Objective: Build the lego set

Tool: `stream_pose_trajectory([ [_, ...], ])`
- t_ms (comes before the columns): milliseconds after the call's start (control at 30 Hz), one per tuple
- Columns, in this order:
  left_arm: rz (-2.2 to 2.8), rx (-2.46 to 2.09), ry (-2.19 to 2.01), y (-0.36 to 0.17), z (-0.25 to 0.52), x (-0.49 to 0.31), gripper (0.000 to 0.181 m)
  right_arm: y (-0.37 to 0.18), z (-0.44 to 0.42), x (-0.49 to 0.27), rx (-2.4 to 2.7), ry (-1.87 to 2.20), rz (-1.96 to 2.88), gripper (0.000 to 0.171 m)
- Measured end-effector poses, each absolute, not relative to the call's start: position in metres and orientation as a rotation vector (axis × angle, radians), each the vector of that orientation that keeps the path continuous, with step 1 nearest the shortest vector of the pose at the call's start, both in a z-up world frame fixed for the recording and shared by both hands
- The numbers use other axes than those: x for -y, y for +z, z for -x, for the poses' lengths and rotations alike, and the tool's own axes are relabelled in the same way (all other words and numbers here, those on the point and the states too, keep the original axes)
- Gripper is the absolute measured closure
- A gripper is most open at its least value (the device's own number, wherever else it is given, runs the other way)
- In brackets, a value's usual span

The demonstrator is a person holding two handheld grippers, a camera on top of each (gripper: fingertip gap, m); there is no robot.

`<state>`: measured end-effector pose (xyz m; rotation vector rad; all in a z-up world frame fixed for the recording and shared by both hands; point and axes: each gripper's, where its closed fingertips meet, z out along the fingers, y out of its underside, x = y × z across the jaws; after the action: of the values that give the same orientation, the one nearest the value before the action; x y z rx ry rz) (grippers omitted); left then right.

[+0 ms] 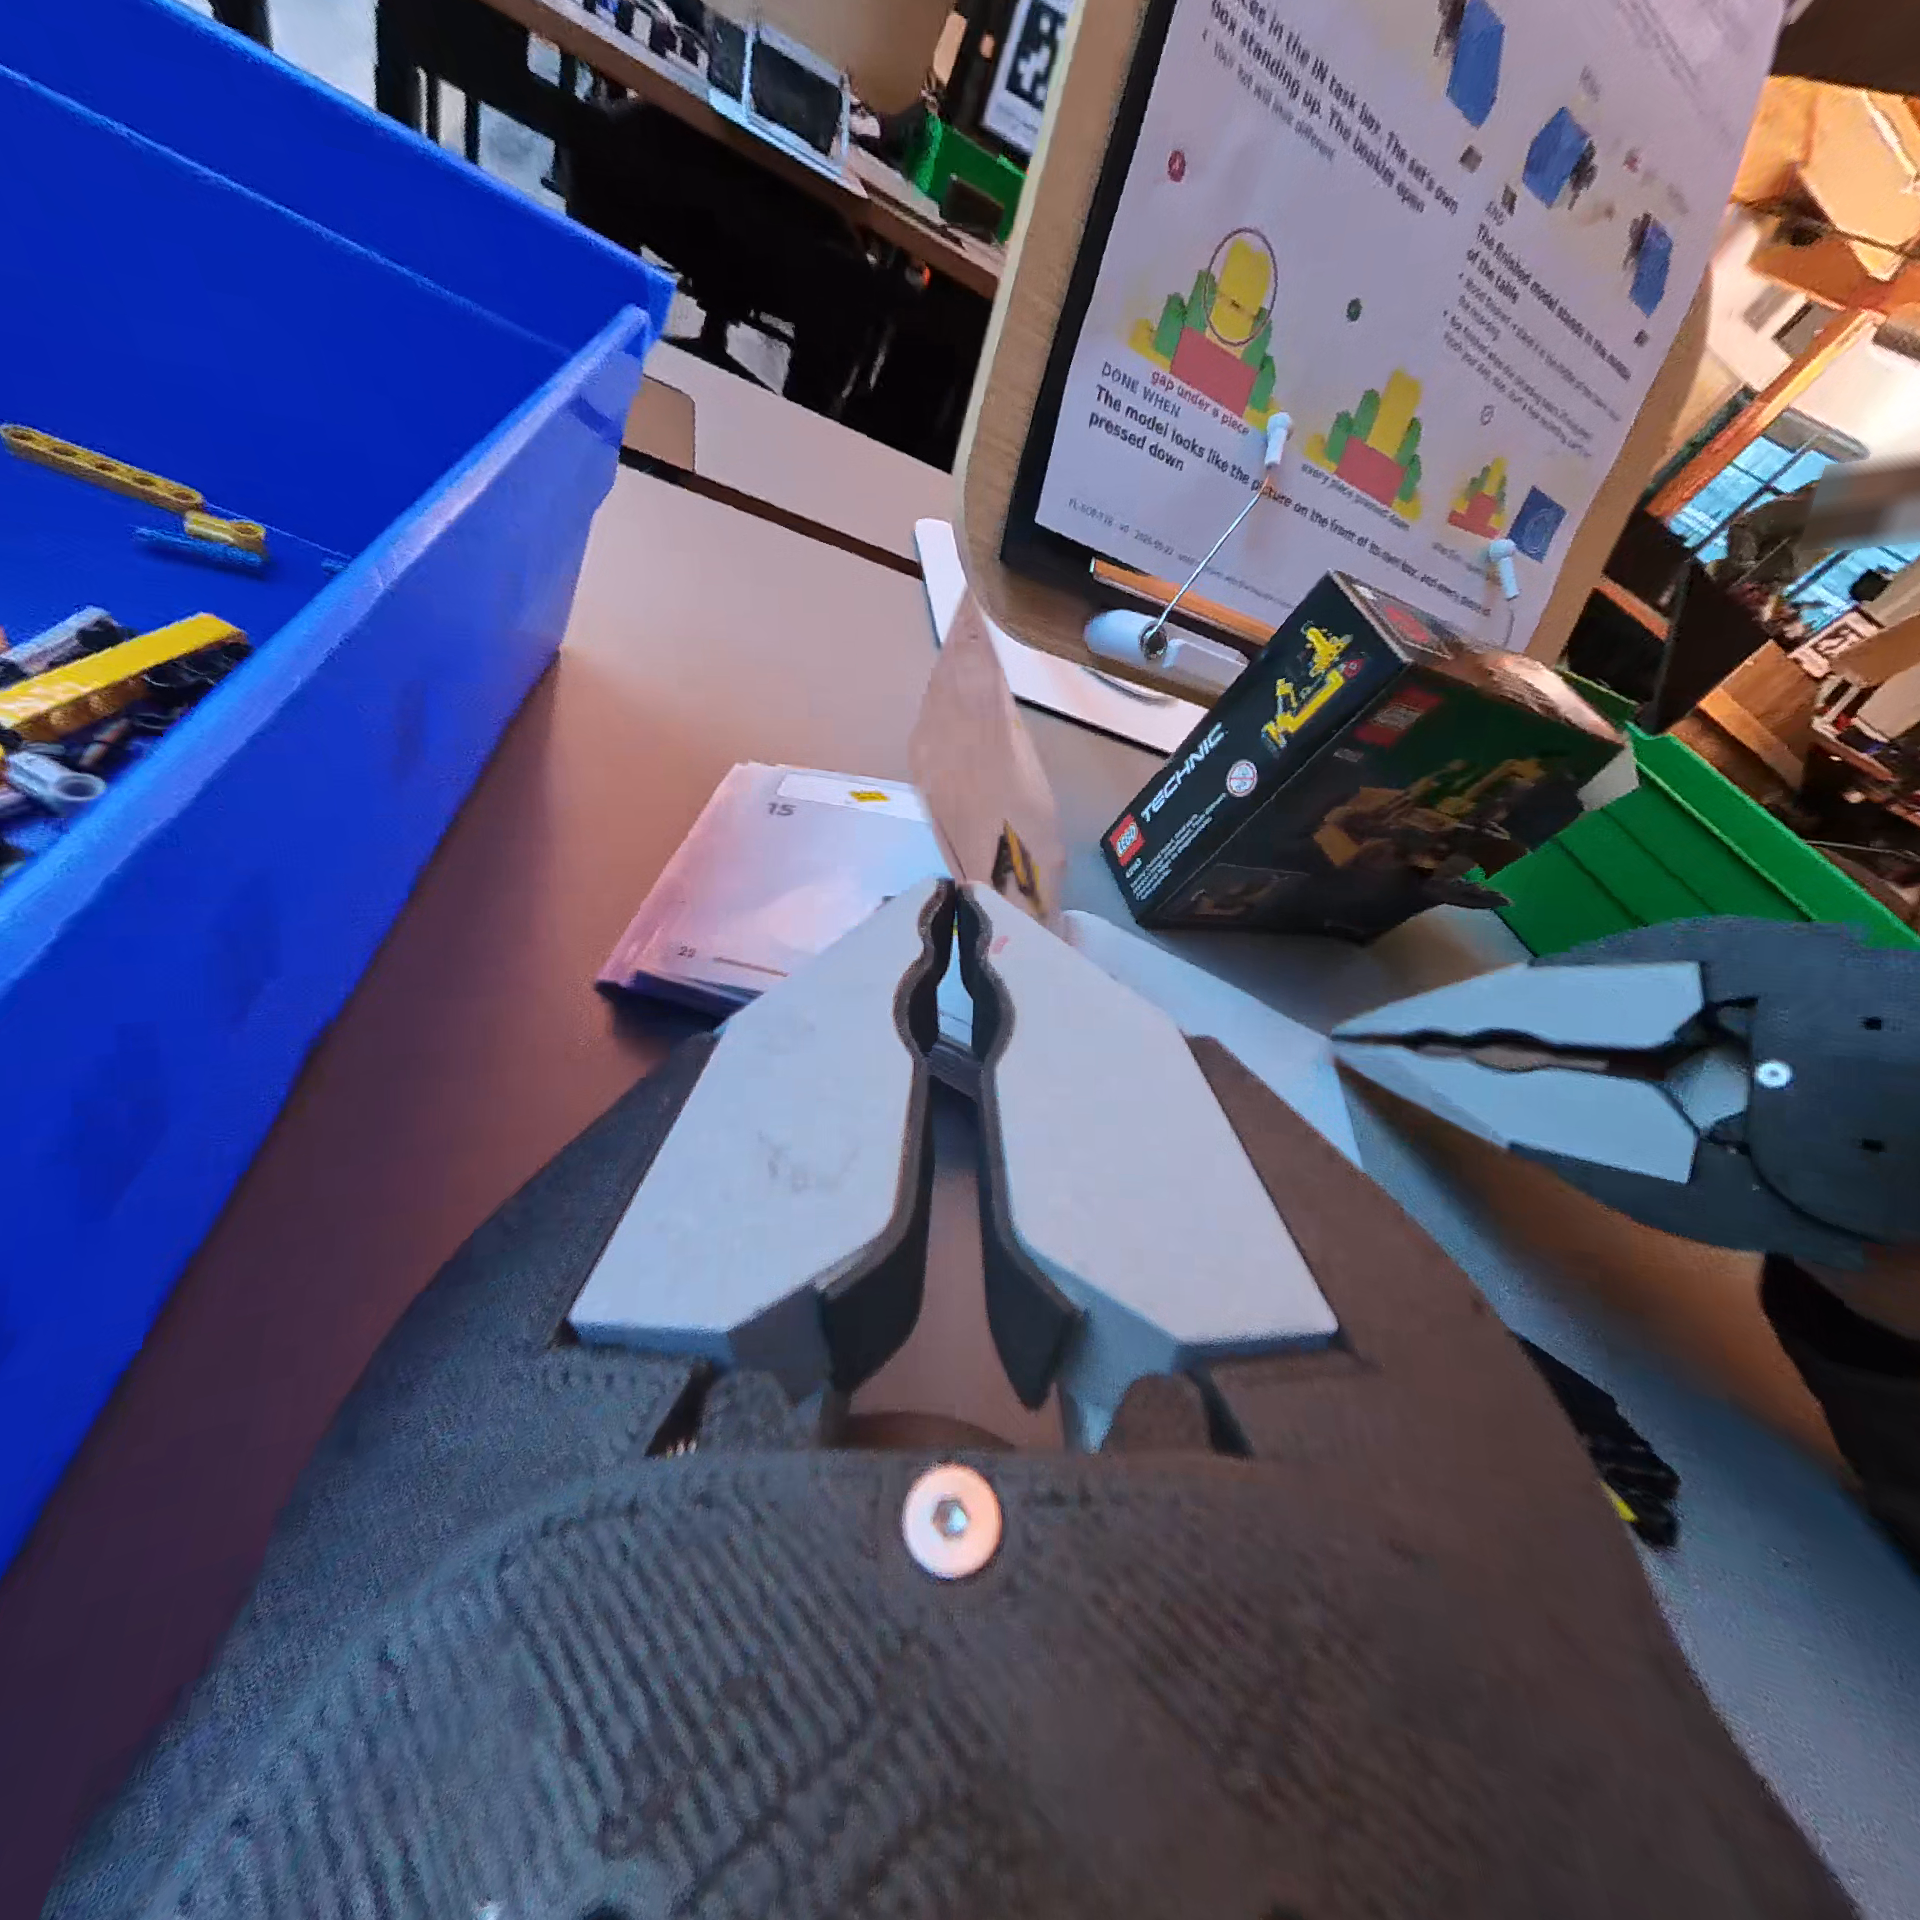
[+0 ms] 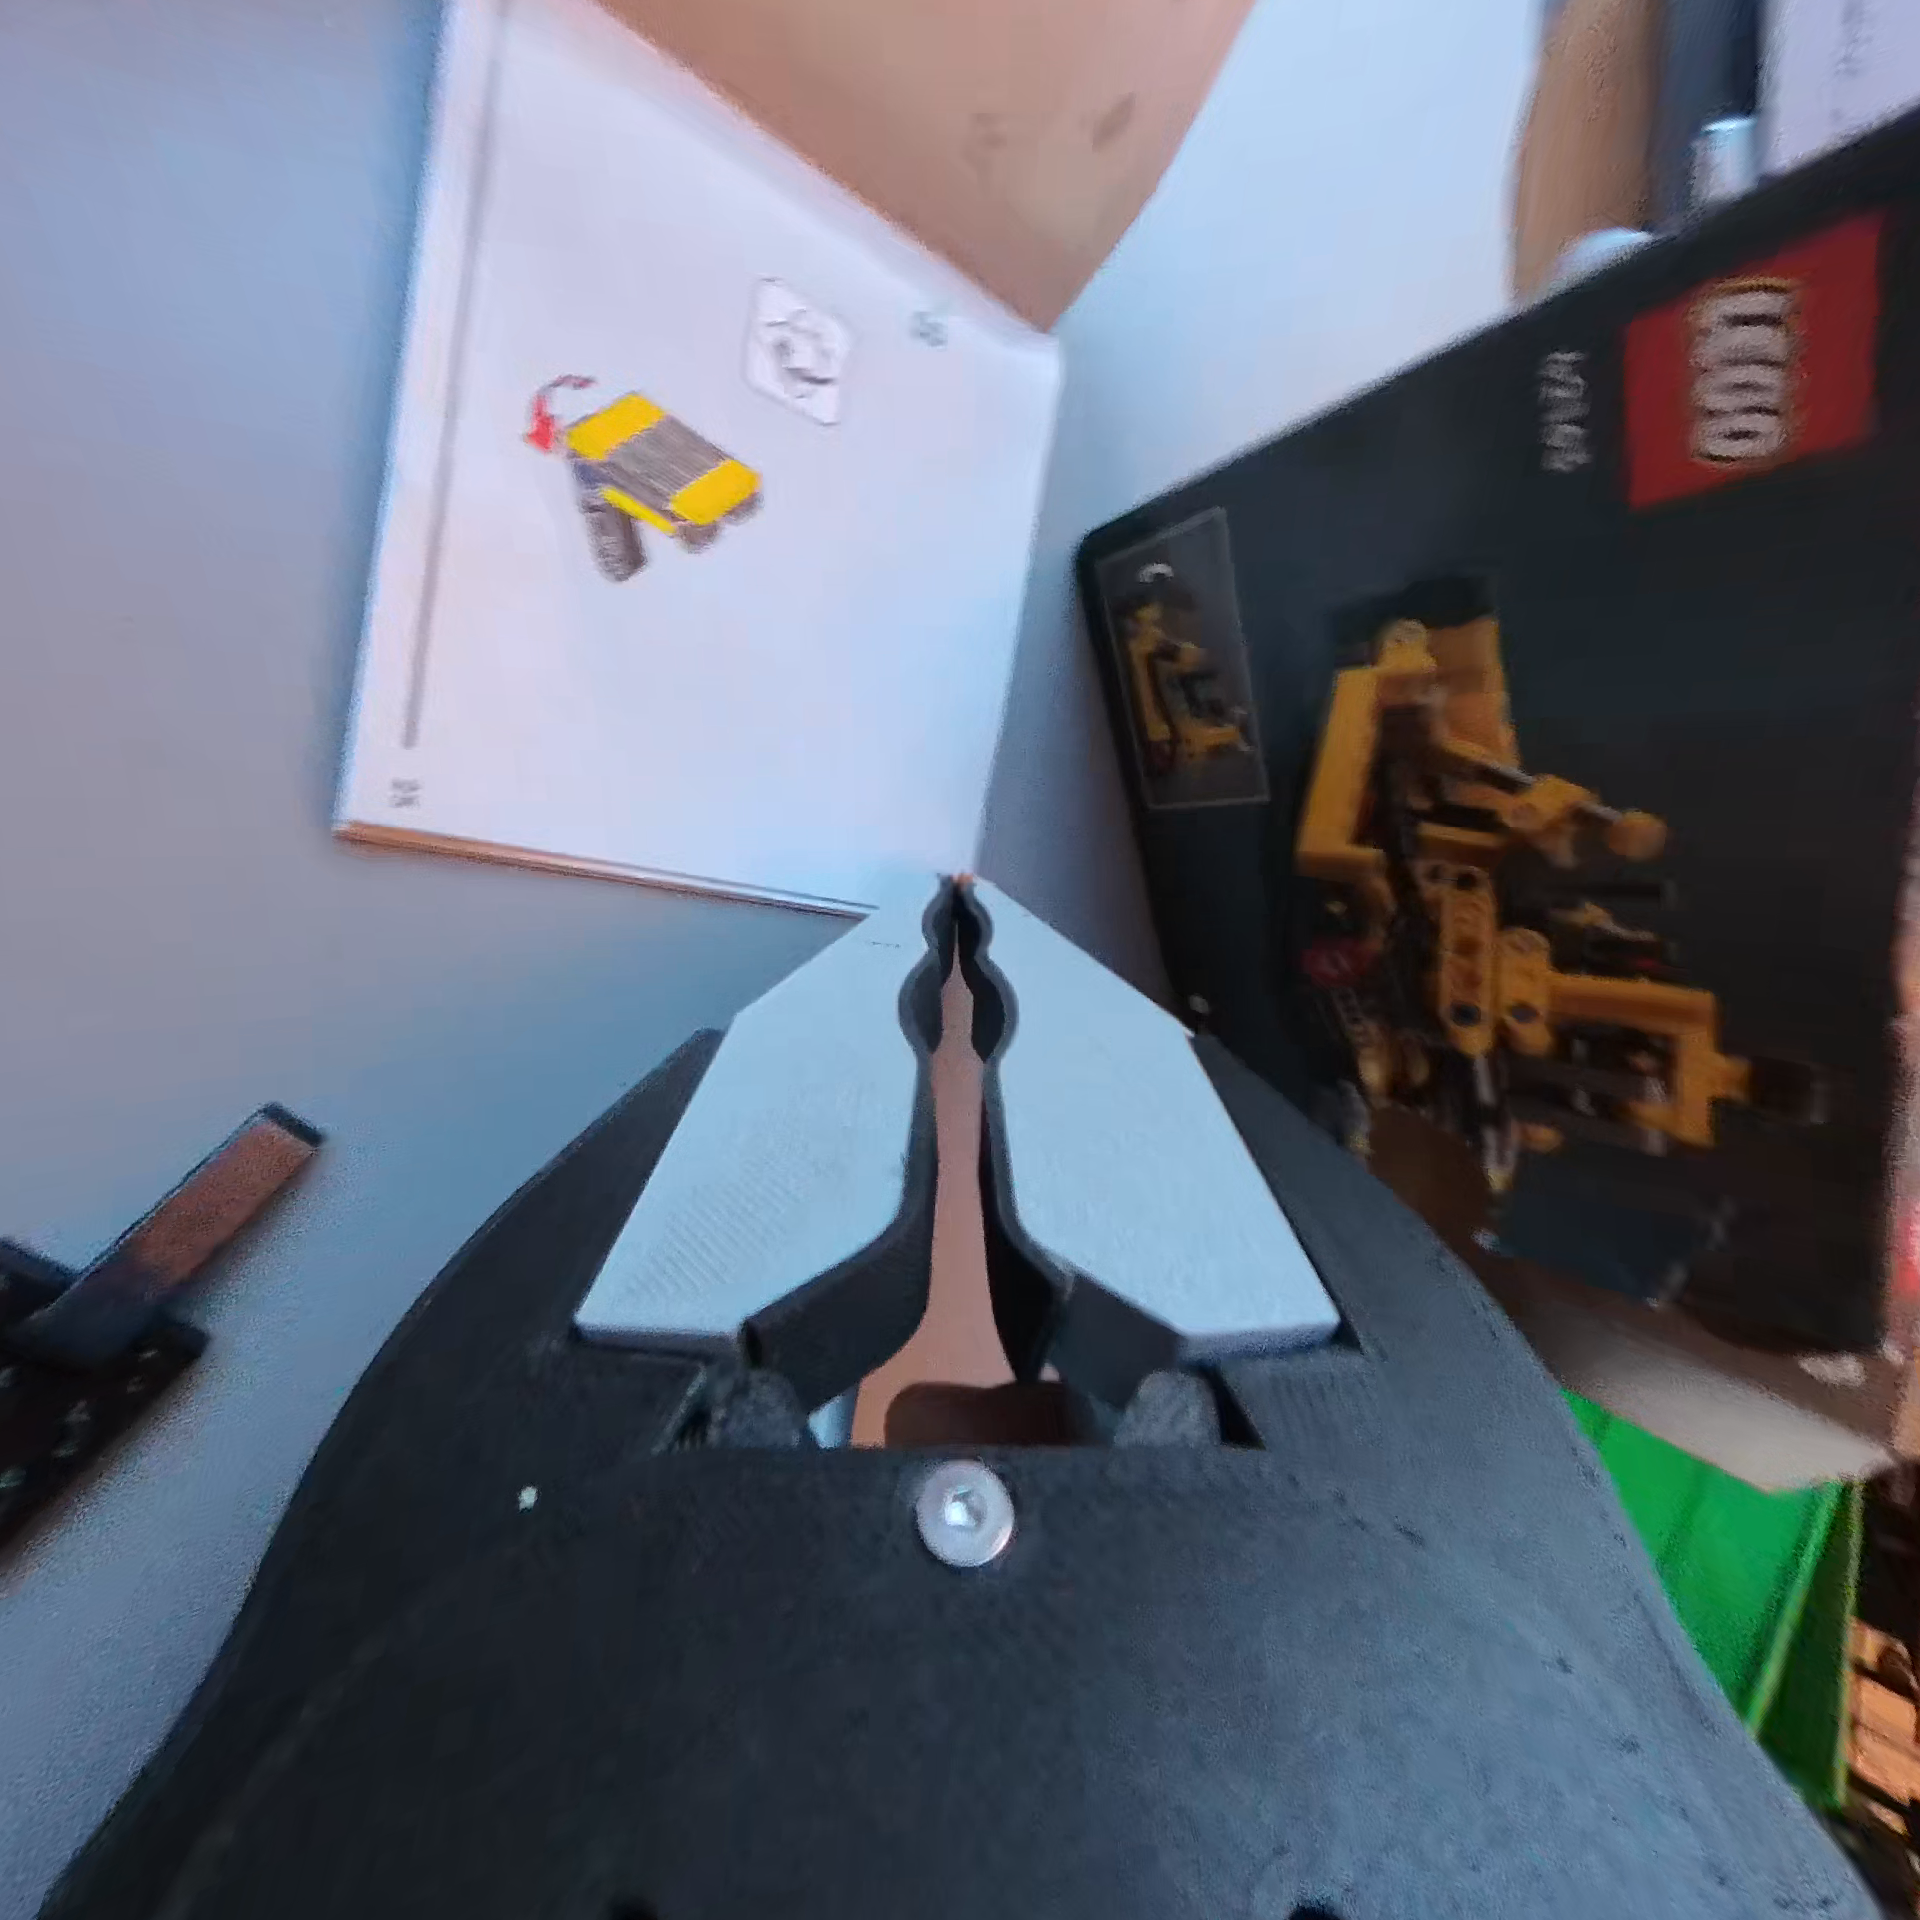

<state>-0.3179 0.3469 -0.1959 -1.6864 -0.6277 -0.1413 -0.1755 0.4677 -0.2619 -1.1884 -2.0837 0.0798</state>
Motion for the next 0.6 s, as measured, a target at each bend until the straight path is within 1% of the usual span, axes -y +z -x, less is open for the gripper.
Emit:
stream_pose_trajectory([
  [67, 1.693, 0.613, -0.131, -0.196, 0.315, -0.346, 0.181, -0.248, 0.182, -0.468, 1.996, 0.134, 1.222, 0.171],
  [133, 1.668, 0.591, -0.096, -0.189, 0.314, -0.343, 0.181, -0.237, 0.192, -0.456, 1.936, 0.282, 1.322, 0.171],
  [267, 1.541, 0.503, 0.055, -0.155, 0.308, -0.330, 0.181, -0.233, 0.226, -0.415, 1.994, 0.554, 1.356, 0.171],
  [333, 1.531, 0.457, 0.081, -0.145, 0.300, -0.328, 0.181, -0.232, 0.252, -0.413, 1.977, 0.525, 1.323, 0.171],
  [433, 1.614, 0.370, -0.026, -0.149, 0.283, -0.338, 0.181, -0.244, 0.291, -0.404, 2.019, 0.494, 1.290, 0.171],
  [500, 1.693, 0.283, -0.057, -0.157, 0.275, -0.345, 0.181, -0.264, 0.303, -0.394, 2.124, 0.461, 1.298, 0.171],
  [600, 1.776, 0.094, -0.039, -0.163, 0.263, -0.349, 0.181, -0.269, 0.311, -0.390, 2.165, 0.423, 1.229, 0.171],
])
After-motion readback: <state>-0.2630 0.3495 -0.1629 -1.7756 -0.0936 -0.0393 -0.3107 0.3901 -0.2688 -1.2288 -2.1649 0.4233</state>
